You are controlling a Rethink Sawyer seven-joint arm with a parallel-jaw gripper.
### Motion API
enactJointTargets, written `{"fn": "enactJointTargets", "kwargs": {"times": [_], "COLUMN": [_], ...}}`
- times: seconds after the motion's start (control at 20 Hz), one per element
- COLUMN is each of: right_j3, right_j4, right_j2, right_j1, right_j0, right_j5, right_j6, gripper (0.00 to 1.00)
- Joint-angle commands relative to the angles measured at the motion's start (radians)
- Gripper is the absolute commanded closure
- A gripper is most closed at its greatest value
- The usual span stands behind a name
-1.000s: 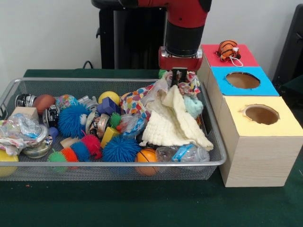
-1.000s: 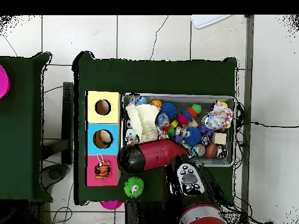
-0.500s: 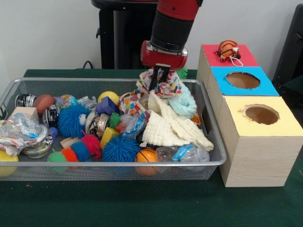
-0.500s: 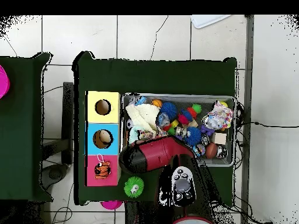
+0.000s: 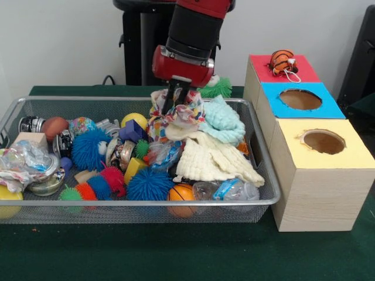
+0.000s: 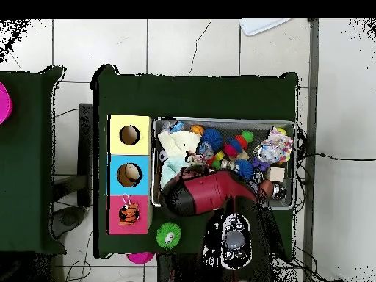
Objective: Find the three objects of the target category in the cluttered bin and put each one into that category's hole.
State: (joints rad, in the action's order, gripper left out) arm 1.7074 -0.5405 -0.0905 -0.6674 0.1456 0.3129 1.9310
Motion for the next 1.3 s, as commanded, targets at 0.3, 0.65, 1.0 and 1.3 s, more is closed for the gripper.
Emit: {"fn": "enactJointTargets", "kwargs": {"times": [0.3, 0.65, 1.0, 1.3], "right_j3": [-0.055, -0.055, -0.06, -0.044], "right_j4": [-0.104, -0.151, -0.193, -0.207], "right_j2": [0.041, 0.162, 0.28, 0.338], "right_j1": [-0.023, -0.06, -0.055, -0.058], "right_j0": [0.131, 0.263, 0.388, 0.44], "right_j5": [-0.078, -0.03, 0.009, 0.02], "right_j6": [-0.062, -0.19, -0.256, -0.225], "gripper": [1.0, 1.0, 1.0, 0.0]}}
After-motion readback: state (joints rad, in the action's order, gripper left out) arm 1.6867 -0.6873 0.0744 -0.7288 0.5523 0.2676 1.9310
